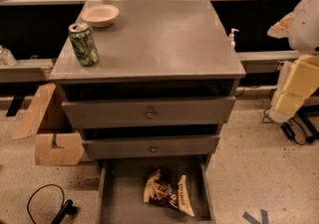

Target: Pick brown chip bag from bottom drawer and place on counter

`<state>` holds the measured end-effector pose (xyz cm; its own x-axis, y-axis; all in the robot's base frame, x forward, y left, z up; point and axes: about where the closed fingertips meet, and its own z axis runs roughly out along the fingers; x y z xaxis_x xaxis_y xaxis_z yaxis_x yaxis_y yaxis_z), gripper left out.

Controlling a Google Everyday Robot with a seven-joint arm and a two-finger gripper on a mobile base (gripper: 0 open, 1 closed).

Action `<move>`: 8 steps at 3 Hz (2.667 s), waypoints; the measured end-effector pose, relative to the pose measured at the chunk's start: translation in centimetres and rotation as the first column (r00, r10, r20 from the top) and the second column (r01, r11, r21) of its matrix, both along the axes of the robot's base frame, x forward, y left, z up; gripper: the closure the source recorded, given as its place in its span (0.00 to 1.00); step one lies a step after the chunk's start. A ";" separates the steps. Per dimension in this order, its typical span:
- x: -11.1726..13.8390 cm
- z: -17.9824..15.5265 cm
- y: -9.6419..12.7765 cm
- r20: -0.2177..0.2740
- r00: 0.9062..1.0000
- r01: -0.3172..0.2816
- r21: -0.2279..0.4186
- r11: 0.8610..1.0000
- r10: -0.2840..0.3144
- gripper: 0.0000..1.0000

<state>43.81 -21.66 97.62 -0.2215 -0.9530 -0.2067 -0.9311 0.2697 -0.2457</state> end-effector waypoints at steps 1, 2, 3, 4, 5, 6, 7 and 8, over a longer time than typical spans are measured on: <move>0.0 0.0 0.0 0.000 1.000 0.000 0.000 1.000 0.000 0.00; 0.7 -2.8 -0.7 -0.009 1.000 0.026 0.001 1.000 -0.026 0.00; 1.1 -9.8 -2.1 -0.022 0.999 0.046 0.006 0.999 -0.046 0.00; 1.0 -16.3 -2.9 -0.006 1.000 0.024 0.020 1.000 -0.024 0.00; 2.8 -21.7 -2.1 0.089 0.996 -0.035 0.076 0.997 0.028 0.00; 4.1 -20.6 -2.1 0.141 0.990 -0.025 0.075 0.997 0.014 0.00; 4.0 -20.6 -2.1 0.136 0.991 -0.025 0.075 0.997 0.015 0.00; 4.2 -25.1 -1.6 0.131 0.991 -0.024 0.107 0.994 0.010 0.00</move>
Offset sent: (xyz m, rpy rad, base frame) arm 0.0271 -0.0285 -0.1170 0.0063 0.0554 -0.0995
